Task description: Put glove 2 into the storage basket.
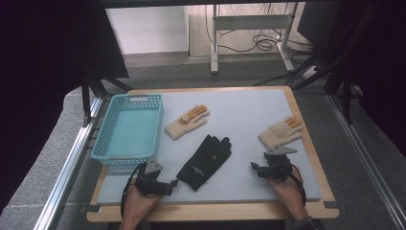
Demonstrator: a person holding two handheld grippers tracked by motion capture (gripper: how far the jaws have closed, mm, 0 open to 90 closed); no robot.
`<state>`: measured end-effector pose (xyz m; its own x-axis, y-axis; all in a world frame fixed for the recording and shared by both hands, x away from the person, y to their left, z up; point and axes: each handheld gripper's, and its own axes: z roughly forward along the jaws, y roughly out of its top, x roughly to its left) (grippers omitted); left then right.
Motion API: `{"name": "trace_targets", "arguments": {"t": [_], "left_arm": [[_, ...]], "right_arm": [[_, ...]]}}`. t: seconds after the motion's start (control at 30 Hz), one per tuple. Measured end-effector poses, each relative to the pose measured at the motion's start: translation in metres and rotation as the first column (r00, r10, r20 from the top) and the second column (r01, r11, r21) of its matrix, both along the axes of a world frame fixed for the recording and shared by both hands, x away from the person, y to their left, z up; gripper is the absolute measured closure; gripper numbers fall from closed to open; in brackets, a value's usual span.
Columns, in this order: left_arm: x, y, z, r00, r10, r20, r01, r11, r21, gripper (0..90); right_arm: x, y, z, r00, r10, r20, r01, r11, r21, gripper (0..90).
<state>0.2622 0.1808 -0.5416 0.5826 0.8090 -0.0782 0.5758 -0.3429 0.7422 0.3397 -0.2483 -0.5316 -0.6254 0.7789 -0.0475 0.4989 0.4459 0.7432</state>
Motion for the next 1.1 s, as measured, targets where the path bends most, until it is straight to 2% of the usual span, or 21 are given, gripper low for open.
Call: {"name": "trace_targets", "arguments": {"t": [0.2, 0.23, 0.3, 0.37, 0.5, 0.53, 0.6, 0.63, 0.67, 0.7, 0.73, 0.83, 0.97, 1.0, 1.03, 1.1], "left_arm": [[-0.006, -0.007, 0.021, 0.9989, -0.046, 0.006, 0.046, 0.9987, -0.023, 5.6], [-0.006, -0.007, 0.021, 0.9989, -0.046, 0.006, 0.046, 0.9987, -0.023, 5.5], [-0.003, -0.019, 0.030, 0.9971, -0.076, 0.002, 0.076, 0.9969, -0.021, 5.4], [-0.001, -0.023, 0.032, 0.9967, -0.082, 0.000, 0.082, 0.9964, -0.023, 5.0], [0.018, -0.052, 0.039, 0.9943, -0.103, -0.027, 0.102, 0.9947, -0.013, 3.3], [0.018, -0.052, 0.039, 0.9943, -0.103, -0.027, 0.102, 0.9947, -0.013, 2.5], [0.031, -0.069, 0.038, 0.9930, -0.109, -0.047, 0.109, 0.9941, 0.002, 1.8], [0.031, -0.069, 0.038, 0.9930, -0.109, -0.047, 0.109, 0.9941, 0.002, 1.5], [0.041, -0.080, 0.035, 0.9910, -0.115, -0.068, 0.117, 0.9931, 0.014, 1.0], [0.041, -0.080, 0.035, 0.9910, -0.115, -0.068, 0.117, 0.9931, 0.014, 0.8], [0.051, -0.090, 0.030, 0.9889, -0.118, -0.089, 0.122, 0.9920, 0.032, 0.5], [0.061, -0.100, 0.024, 0.9857, -0.116, -0.123, 0.122, 0.9916, 0.043, 0.2], [0.066, -0.106, 0.019, 0.9829, -0.112, -0.146, 0.122, 0.9903, 0.066, 0.0], [0.067, -0.112, 0.015, 0.9807, -0.118, -0.156, 0.133, 0.9870, 0.090, 0.0], [0.067, -0.112, 0.015, 0.9807, -0.118, -0.156, 0.133, 0.9870, 0.090, 0.0], [0.063, -0.119, 0.012, 0.9832, -0.114, -0.142, 0.133, 0.9827, 0.129, 0.0]], "right_arm": [[0.000, 0.000, 0.000, 1.0000, 0.000, 0.000, 0.000, 1.000, 0.001, 29.5], [0.000, 0.000, 0.000, 1.0000, 0.000, 0.000, 0.000, 1.000, 0.001, 29.5], [0.000, 0.000, 0.000, 1.0000, 0.000, 0.000, 0.000, 1.000, 0.000, 29.5], [0.000, 0.000, 0.000, 1.0000, 0.001, 0.000, -0.001, 1.000, 0.001, 29.4], [0.000, 0.000, 0.000, 1.0000, 0.001, 0.000, -0.001, 1.000, 0.001, 29.3], [0.000, 0.000, 0.000, 1.0000, 0.001, 0.000, -0.001, 1.000, 0.001, 29.3], [0.000, 0.000, 0.000, 1.0000, 0.002, -0.001, -0.002, 1.000, 0.001, 29.0], [0.000, 0.000, 0.000, 1.0000, 0.002, -0.001, -0.002, 1.000, 0.001, 29.0], [0.000, 0.000, 0.000, 1.0000, 0.003, -0.001, -0.003, 1.000, 0.002, 28.8], [0.000, 0.000, 0.000, 1.0000, 0.004, -0.002, -0.004, 1.000, 0.002, 28.8], [0.000, 0.000, 0.000, 1.0000, 0.004, -0.002, -0.004, 1.000, 0.002, 28.6], [0.000, 0.000, 0.000, 1.0000, 0.005, -0.002, -0.005, 1.000, 0.002, 28.4], [0.000, 0.000, 0.000, 1.0000, 0.006, -0.003, -0.006, 1.000, 0.002, 28.1], [0.000, 0.000, 0.000, 1.0000, 0.007, -0.003, -0.007, 1.000, 0.002, 28.0], [0.000, 0.000, 0.000, 1.0000, 0.007, -0.003, -0.007, 1.000, 0.002, 28.0], [0.000, 0.000, 0.000, 1.0000, 0.008, -0.004, -0.008, 1.000, 0.002, 27.9]]}}
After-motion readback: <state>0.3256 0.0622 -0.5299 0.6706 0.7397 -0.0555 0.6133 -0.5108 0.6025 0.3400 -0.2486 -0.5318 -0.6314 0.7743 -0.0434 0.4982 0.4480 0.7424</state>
